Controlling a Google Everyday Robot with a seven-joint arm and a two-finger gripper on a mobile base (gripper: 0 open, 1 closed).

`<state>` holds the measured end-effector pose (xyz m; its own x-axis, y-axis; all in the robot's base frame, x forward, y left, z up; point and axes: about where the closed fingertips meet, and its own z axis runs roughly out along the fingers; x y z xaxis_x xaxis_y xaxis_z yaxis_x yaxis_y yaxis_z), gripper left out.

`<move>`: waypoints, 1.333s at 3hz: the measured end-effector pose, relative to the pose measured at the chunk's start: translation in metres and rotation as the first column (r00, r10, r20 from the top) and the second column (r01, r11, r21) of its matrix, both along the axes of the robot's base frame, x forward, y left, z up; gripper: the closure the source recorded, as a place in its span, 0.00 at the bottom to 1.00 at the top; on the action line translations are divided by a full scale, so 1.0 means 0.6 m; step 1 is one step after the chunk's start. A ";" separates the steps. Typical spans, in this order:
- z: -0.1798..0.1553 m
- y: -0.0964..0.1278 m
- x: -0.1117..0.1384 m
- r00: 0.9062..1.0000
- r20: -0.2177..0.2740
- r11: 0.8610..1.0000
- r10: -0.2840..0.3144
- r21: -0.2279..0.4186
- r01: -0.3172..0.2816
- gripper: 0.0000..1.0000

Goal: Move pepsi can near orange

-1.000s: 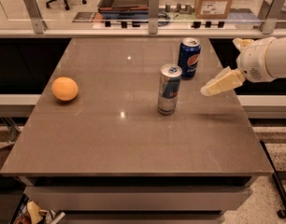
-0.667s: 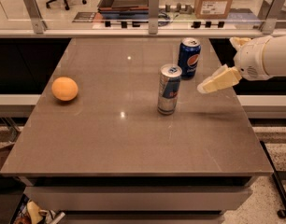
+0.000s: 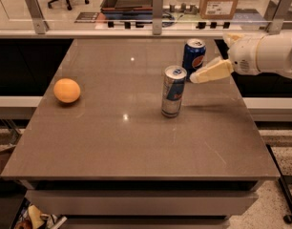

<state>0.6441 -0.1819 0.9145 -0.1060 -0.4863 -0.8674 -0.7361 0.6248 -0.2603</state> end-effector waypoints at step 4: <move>-0.060 0.021 0.062 0.996 -0.048 0.960 0.082 0.273 -0.066 0.39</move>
Offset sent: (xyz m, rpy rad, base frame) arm 0.0450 0.0042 -0.0443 0.3231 0.0900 0.0710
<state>0.6814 -0.1694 0.8786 -0.1325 -0.2422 -0.9611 -0.7917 0.6093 -0.0444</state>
